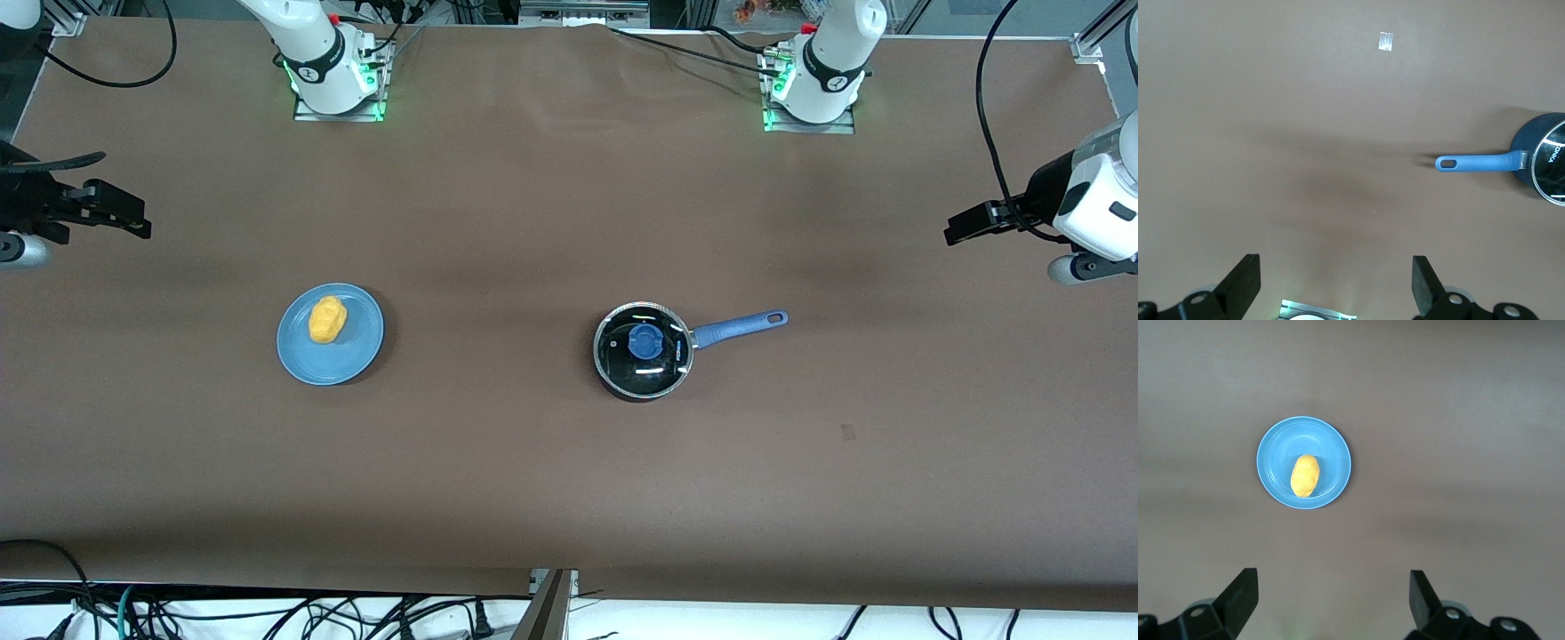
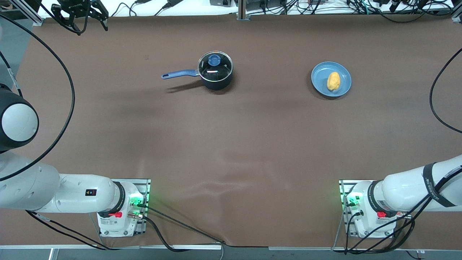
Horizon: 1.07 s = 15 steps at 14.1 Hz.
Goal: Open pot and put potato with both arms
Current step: 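Reach the left gripper to the lid knob while the right gripper reaches the potato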
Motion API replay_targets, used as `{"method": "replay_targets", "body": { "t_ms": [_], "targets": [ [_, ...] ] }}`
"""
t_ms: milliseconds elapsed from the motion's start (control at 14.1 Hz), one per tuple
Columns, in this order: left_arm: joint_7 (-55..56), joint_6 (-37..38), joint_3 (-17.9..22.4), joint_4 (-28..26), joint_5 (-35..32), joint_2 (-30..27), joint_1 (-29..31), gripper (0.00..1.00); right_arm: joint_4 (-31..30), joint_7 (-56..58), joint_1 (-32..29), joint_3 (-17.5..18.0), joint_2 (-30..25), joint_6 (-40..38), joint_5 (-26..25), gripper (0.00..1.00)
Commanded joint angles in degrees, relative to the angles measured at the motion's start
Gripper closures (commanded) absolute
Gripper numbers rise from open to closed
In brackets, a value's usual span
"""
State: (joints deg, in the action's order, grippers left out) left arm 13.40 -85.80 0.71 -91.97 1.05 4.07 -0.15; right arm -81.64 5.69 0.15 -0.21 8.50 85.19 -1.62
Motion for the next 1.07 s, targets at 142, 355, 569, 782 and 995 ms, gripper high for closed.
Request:
{"method": "replay_targets", "body": {
  "t_ms": [142,355,569,782,995],
  "targets": [
    [1.19,-0.94,-0.1,-1.02,5.61,-0.03,0.15,0.0,0.51,0.81,-0.33,0.3,3.18,1.73,0.22,0.0],
    [2.76,-5.42,-1.05,-2.42,8.09,2.07,-0.63,0.0,0.6,0.99,0.29,0.56,5.56,1.82,-0.49,0.0],
    [9.7,-8.85,-5.44,-2.69,8.0,4.36,-0.72,0.0,0.51,0.9,0.29,0.56,6.52,2.17,-0.23,0.0],
    [19.26,-16.66,-12.55,-2.25,7.92,8.83,-0.81,0.0,0.51,0.03,0.29,0.65,8.54,2.87,0.39,0.0],
    [31.3,-24.75,-16.27,-1.55,6.69,14.46,-4.66,0.0,-0.45,-0.51,0.64,0.82,11.62,5.68,1.09,0.0]
  ]
}}
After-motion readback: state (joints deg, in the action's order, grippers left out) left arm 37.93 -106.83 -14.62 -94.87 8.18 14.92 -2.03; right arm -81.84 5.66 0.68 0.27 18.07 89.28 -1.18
